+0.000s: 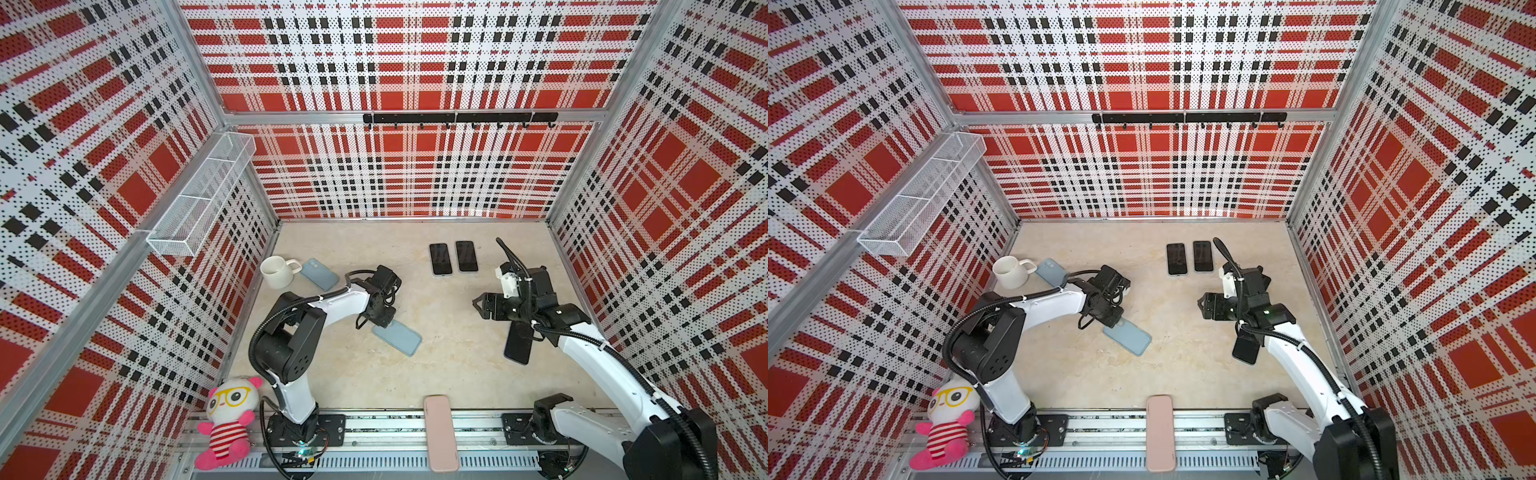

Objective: Put the phone into the phone case
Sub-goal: 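Drag the blue case mid-table with left gripper while right lowers onto phone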

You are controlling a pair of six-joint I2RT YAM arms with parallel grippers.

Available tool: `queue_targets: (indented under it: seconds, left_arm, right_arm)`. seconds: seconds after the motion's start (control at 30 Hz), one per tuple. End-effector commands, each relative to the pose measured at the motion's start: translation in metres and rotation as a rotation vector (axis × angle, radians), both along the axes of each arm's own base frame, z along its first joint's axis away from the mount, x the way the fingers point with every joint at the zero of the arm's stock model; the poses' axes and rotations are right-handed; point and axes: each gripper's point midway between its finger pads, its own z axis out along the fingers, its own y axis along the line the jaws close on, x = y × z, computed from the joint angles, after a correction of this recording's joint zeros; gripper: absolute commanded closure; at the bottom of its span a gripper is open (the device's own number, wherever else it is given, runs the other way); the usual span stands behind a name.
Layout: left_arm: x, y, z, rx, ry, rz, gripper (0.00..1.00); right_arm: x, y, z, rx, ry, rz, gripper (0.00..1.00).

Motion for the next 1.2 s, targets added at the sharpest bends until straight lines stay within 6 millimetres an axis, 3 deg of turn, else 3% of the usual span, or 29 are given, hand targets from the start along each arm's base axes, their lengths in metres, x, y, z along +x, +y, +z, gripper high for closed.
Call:
queue_targets:
  seconds: [0.0, 0.2, 0.43, 0.53, 0.7, 0.9, 1.07, 1.17]
  left_arm:
    - [0.014, 0.003, 0.001, -0.042, 0.023, 0.106, 0.96]
    - [0.03, -0.003, -0.006, -0.194, 0.091, 0.338, 1.0]
    - [0.023, -0.027, -0.003, -0.254, 0.092, 0.44, 1.0]
    - [0.015, -0.043, -0.009, -0.29, 0.111, 0.431, 1.0]
    - [0.011, -0.065, -0.011, -0.316, 0.115, 0.415, 1.0]
    - [0.011, -0.072, -0.004, -0.321, 0.093, 0.412, 1.0]
    - [0.008, -0.078, 0.004, -0.343, 0.092, 0.395, 0.69]
    - [0.008, -0.078, 0.012, -0.359, 0.079, 0.391, 0.61]
  right_arm:
    - [-0.001, -0.019, -0.004, -0.06, 0.019, -0.077, 0.18]
    - [-0.013, -0.087, -0.023, -0.317, 0.16, -0.363, 0.18]
    - [-0.032, -0.114, -0.058, -0.256, 0.338, -0.456, 0.15]
    - [-0.04, -0.117, -0.078, -0.245, 0.413, -0.454, 0.13]
    - [-0.047, -0.109, -0.111, -0.23, 0.527, -0.409, 0.0]
    - [-0.05, -0.108, -0.134, -0.245, 0.601, -0.396, 0.0]
    - [-0.054, -0.109, -0.146, -0.255, 0.642, -0.395, 0.0]
    - [-0.054, -0.109, -0.151, -0.259, 0.654, -0.397, 0.0]
